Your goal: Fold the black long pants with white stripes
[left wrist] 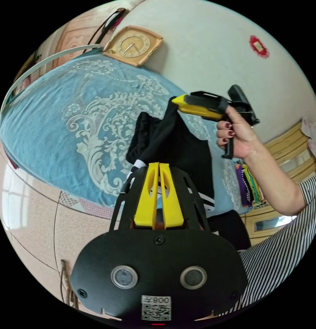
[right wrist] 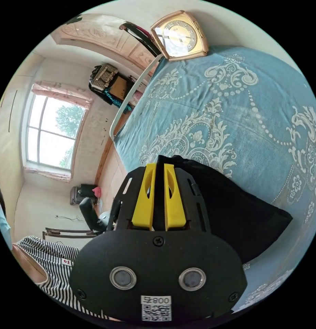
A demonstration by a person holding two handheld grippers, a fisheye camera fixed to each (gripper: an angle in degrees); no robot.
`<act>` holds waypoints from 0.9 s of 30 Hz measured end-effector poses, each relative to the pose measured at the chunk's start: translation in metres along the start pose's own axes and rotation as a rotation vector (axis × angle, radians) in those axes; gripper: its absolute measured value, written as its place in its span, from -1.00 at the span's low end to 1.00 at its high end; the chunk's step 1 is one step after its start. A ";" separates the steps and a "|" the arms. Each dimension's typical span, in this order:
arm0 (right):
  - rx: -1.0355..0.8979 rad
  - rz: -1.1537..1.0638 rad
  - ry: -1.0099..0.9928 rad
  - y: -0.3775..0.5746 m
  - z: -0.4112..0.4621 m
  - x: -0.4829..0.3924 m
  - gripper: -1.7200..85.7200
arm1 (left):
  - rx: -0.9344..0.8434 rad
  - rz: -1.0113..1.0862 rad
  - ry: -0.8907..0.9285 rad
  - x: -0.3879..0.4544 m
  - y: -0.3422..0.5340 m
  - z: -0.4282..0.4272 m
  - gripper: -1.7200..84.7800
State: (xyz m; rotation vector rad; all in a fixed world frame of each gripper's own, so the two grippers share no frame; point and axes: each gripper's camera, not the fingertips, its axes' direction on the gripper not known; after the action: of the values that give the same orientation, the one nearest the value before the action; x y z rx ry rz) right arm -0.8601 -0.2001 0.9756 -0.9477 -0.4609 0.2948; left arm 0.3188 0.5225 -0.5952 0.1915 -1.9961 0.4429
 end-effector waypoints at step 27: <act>-0.237 -0.199 0.401 -0.063 0.095 -0.078 -0.96 | -0.015 0.068 -0.134 0.079 0.038 0.039 -0.96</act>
State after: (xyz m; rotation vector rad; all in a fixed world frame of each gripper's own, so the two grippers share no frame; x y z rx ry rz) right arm -0.9727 -0.2016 1.0559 -1.1509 -0.2194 -0.1348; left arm 0.2388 0.5468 -0.5490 0.1477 -2.1420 0.4692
